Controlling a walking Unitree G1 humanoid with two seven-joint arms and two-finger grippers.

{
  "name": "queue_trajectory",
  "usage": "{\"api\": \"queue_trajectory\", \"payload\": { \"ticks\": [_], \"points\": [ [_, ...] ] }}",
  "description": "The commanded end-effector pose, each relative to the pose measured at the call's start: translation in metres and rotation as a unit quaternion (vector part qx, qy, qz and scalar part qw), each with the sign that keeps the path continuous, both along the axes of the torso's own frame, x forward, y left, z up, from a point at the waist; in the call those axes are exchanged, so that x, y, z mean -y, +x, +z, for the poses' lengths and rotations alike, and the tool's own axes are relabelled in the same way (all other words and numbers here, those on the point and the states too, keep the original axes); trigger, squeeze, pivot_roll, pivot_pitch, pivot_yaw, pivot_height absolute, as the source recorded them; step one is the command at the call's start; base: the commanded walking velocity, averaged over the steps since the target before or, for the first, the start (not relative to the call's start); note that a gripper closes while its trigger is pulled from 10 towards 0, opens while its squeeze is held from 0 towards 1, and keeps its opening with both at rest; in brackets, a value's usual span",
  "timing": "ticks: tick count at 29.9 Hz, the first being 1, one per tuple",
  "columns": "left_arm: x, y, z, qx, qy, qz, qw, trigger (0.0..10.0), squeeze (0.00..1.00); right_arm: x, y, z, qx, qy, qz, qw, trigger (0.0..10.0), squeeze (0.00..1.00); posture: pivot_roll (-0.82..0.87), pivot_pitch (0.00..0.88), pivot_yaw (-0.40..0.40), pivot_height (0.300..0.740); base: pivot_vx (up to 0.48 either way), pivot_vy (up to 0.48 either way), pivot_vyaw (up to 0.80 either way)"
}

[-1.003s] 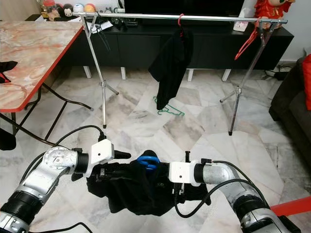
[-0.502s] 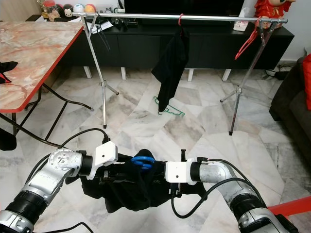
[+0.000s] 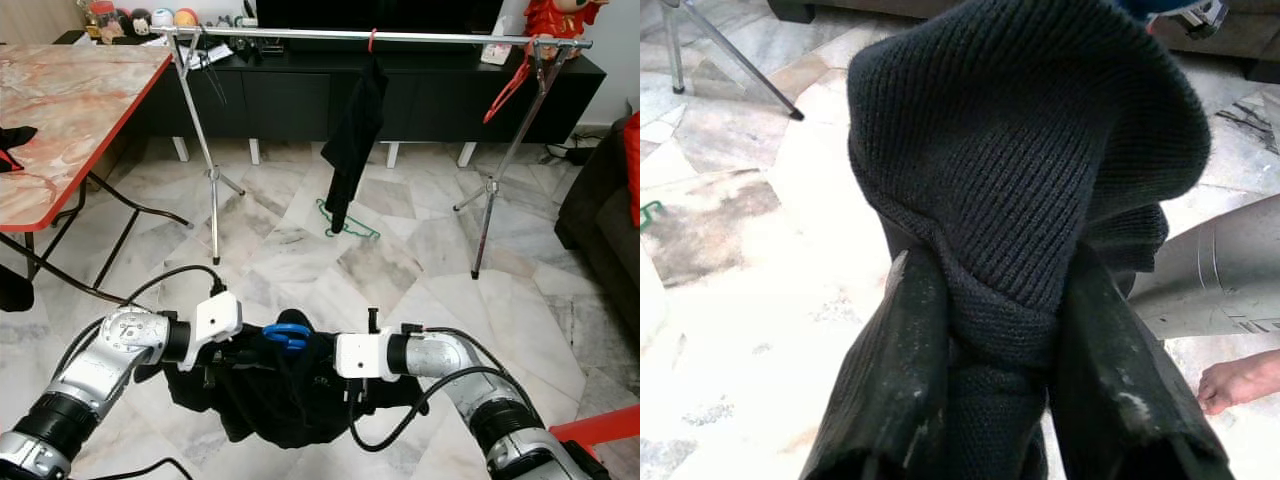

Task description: Hang hanger

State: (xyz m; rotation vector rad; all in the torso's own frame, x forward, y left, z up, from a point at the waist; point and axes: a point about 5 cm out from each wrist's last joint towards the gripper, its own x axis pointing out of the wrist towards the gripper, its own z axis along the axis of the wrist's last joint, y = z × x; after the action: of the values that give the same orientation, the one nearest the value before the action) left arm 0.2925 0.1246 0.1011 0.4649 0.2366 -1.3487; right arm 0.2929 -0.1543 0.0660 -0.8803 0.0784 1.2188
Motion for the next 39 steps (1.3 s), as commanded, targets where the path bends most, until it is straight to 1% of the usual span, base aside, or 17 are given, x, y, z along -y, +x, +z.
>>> {"api": "queue_trajectory", "payload": {
  "ticks": [1,17,18,20,21,26,27,28,31,33,36,39],
  "points": [
    [0.002,0.000,0.001,-0.001,0.005,-0.011,1.000,0.0,0.00,-0.006,0.004,0.008,0.020,0.011,0.008,1.000,0.0,0.00,-0.06,0.064,-0.015,0.740,0.000,0.000,0.00],
    [-0.001,-0.001,0.001,-0.013,0.005,-0.011,1.000,0.0,0.00,-0.006,0.006,0.008,0.018,0.009,0.002,1.000,0.0,0.00,-0.05,0.072,-0.020,0.740,0.000,0.000,0.00],
    [-0.001,-0.001,0.001,-0.013,0.004,-0.010,1.000,0.0,0.00,-0.006,0.007,0.008,0.020,0.008,0.000,1.000,4.9,0.00,-0.05,0.069,-0.024,0.740,0.000,0.000,0.00],
    [-0.001,0.000,0.001,-0.012,0.002,-0.010,1.000,0.0,0.00,-0.006,0.007,0.009,0.022,0.007,-0.002,1.000,4.9,0.00,-0.05,0.069,-0.024,0.740,0.000,0.000,0.00],
    [-0.001,0.000,0.001,-0.012,0.002,-0.010,1.000,0.0,0.00,-0.006,0.007,0.008,0.018,0.006,-0.002,1.000,10.0,0.00,-0.05,0.069,-0.024,0.740,0.000,0.000,0.00],
    [0.000,0.000,0.001,-0.015,0.003,-0.010,1.000,0.0,0.00,-0.004,0.008,0.005,0.006,-0.004,-0.007,1.000,10.0,0.00,-0.05,0.065,-0.031,0.740,0.000,0.000,0.00],
    [0.000,0.000,0.000,-0.015,0.003,-0.010,1.000,0.0,0.00,-0.004,0.008,0.005,0.004,-0.003,-0.007,1.000,10.0,0.60,-0.05,0.064,-0.033,0.740,0.000,0.000,0.00],
    [-0.001,-0.001,0.000,-0.015,0.004,-0.009,1.000,0.0,0.00,-0.005,0.008,0.005,0.001,0.000,-0.006,1.000,10.0,1.00,-0.05,0.064,-0.033,0.740,0.000,0.000,0.00],
    [-0.002,-0.001,-0.001,-0.014,0.007,-0.007,1.000,0.0,0.00,-0.005,0.008,0.006,0.003,-0.001,-0.005,1.000,10.0,1.00,-0.05,0.064,-0.034,0.740,0.000,0.000,0.00],
    [-0.003,0.000,-0.004,-0.008,0.020,-0.002,1.000,0.0,0.00,-0.005,0.009,0.007,0.002,-0.001,-0.003,1.000,10.0,1.00,-0.05,0.065,-0.035,0.740,0.000,0.000,0.00],
    [-0.005,0.000,-0.008,-0.008,0.025,0.004,1.000,0.0,0.00,-0.004,0.009,0.008,-0.001,-0.003,0.003,1.000,10.0,1.00,-0.06,0.065,-0.038,0.740,0.000,0.000,0.00],
    [-0.005,0.000,-0.011,-0.006,0.023,0.014,1.000,0.0,0.00,-0.004,0.008,0.008,-0.005,-0.008,0.011,1.000,10.0,1.00,-0.06,0.065,-0.040,0.740,0.000,0.000,0.00]
  ]
}}
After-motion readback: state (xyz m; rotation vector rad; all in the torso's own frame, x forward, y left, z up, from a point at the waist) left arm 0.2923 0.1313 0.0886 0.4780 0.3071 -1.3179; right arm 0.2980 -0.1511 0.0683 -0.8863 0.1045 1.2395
